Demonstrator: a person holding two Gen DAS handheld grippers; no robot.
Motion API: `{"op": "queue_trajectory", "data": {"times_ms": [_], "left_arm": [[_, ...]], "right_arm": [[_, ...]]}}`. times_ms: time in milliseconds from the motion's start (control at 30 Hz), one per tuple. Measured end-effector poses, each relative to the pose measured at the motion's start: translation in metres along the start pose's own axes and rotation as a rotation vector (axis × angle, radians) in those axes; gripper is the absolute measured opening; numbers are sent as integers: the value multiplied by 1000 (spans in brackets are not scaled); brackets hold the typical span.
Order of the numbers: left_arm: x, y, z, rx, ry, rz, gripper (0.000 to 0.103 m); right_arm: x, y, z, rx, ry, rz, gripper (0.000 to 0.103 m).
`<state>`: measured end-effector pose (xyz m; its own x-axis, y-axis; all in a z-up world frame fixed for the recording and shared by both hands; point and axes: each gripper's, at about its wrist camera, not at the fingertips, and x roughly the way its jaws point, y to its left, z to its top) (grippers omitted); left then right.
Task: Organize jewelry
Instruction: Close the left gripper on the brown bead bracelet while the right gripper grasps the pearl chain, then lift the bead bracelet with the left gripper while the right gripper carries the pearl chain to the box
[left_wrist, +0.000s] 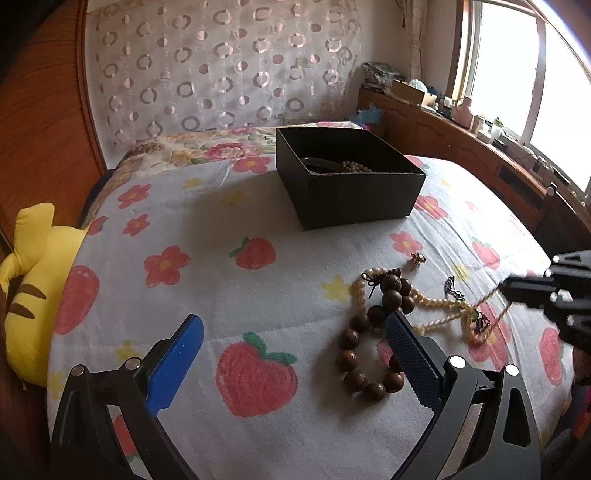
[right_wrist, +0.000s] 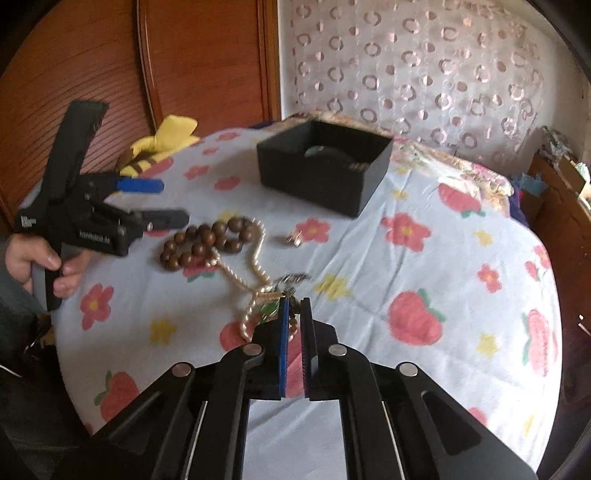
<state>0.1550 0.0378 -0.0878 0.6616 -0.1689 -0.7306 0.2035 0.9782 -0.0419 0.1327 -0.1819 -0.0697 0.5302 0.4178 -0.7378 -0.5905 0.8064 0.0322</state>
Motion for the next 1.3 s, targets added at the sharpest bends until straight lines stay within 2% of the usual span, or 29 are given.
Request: {"op": "queue_trajectory", "data": {"times_ms": [233, 367, 400, 433, 467, 533, 700, 800, 867, 900, 967, 1067, 1233, 1300], "left_arm": [[0, -4, -3, 15, 6, -4, 95], [-2, -8, -7, 29, 7, -34, 95], [-3, -10, -7, 35, 6, -41, 88], [-4, -10, -8, 40, 8, -51, 75], [-3, -11, -9, 39, 21, -69, 69], [0, -12, -9, 41, 36, -86, 42], [8, -20, -10, 78, 82, -94, 40], [9, -29, -12, 132, 78, -74, 40], [8, -30, -12, 142, 75, -92, 24], [7, -30, -12, 140, 79, -108, 12], [4, -30, -11, 141, 73, -108, 12], [-14, -26, 1, 112, 17, -121, 12], [-58, -21, 35, 94, -125, -88, 12], [-68, -21, 46, 99, -153, -87, 12]], "right_arm": [[-22, -6, 14, 17, -92, -13, 7], [-34, -11, 20, 25, -138, -21, 7], [-36, -13, 22, 29, -145, -24, 6], [-37, -15, 24, 30, -149, -25, 7], [-39, -16, 26, 30, -156, -30, 7], [-42, -17, 29, 31, -166, -34, 7], [-50, -14, 41, 12, -197, -35, 6], [-54, -10, 47, 1, -210, -40, 6], [-56, -8, 50, -3, -217, -41, 6], [-57, -7, 52, -3, -219, -41, 6], [-59, -7, 55, -6, -225, -40, 6], [-65, -4, 63, -16, -241, -45, 6], [-79, 0, 78, -34, -281, -49, 6], [-84, 4, 84, -48, -297, -49, 6]]}}
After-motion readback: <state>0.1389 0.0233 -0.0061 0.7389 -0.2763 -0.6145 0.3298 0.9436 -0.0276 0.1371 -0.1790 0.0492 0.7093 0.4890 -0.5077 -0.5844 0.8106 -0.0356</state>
